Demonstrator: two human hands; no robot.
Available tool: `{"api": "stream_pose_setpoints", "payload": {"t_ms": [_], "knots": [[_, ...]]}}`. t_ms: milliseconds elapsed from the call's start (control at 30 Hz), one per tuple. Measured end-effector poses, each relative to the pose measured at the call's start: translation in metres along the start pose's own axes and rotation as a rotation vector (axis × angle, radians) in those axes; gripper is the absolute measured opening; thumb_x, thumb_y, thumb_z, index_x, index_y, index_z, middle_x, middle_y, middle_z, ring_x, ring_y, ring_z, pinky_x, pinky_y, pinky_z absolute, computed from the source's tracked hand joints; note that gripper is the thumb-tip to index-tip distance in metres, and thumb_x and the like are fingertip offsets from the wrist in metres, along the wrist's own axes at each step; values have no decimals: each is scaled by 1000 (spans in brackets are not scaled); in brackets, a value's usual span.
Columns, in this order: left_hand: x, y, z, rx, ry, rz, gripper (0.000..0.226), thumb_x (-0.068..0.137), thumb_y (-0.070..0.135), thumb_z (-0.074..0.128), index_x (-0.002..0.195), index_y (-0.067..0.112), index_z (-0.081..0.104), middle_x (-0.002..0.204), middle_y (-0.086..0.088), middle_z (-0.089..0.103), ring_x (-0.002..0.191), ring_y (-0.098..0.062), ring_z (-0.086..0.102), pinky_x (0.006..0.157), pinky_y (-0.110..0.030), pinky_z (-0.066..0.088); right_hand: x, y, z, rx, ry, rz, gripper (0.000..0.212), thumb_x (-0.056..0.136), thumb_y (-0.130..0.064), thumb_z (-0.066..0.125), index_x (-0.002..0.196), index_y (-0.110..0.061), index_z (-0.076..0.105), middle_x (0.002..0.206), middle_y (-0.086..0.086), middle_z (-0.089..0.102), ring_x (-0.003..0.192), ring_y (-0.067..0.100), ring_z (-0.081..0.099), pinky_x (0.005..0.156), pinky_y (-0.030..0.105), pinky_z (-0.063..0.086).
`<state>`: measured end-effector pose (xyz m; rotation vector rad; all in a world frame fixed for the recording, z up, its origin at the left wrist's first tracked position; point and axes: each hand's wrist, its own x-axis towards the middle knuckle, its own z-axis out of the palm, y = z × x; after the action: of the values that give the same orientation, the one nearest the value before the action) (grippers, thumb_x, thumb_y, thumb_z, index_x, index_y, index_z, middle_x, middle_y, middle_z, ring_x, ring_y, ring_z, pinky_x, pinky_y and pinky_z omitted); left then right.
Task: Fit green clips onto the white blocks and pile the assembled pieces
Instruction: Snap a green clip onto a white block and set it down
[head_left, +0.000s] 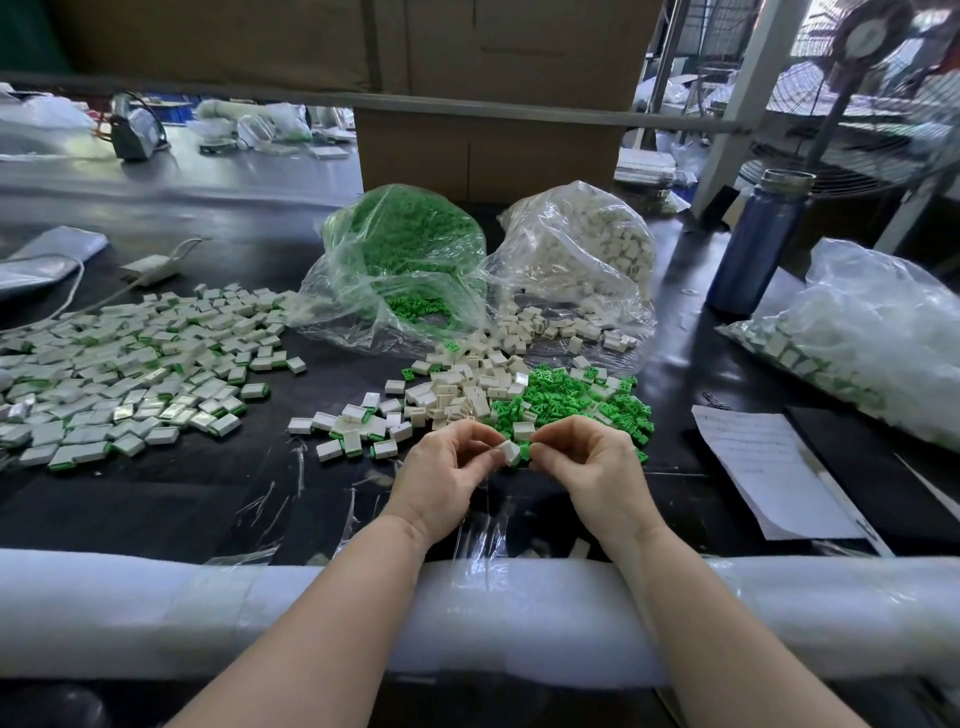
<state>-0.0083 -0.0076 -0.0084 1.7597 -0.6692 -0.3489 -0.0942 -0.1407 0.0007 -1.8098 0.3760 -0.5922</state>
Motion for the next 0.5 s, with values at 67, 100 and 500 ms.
{"api": "stream_pose_setpoints", "payload": {"t_ms": [67, 100, 500], "knots": [[0, 0, 0, -8, -14, -12, 7, 80, 23, 70, 81, 28, 65, 83, -2, 70, 83, -20, 66, 85, -40, 53, 0, 0, 0, 37, -29, 24, 21, 77, 3, 71, 72, -17, 66, 69, -1, 67, 68, 15, 64, 71, 31, 56], [0, -1, 0, -7, -22, -17, 7, 80, 23, 70, 80, 28, 65, 82, -2, 70, 83, -21, 66, 86, -42, 53, 0, 1, 1, 32, -36, 27, 20, 77, 2, 71, 72, -16, 65, 70, 0, 67, 68, 15, 64, 71, 31, 56], [-1, -1, 0, 38, -58, -6, 21, 81, 18, 69, 76, 38, 67, 98, -1, 72, 102, -18, 64, 99, -42, 46, -3, -3, 2, -46, -100, -1, 18, 77, 3, 69, 70, -11, 63, 64, 2, 61, 57, 9, 54, 60, 26, 50]]}}
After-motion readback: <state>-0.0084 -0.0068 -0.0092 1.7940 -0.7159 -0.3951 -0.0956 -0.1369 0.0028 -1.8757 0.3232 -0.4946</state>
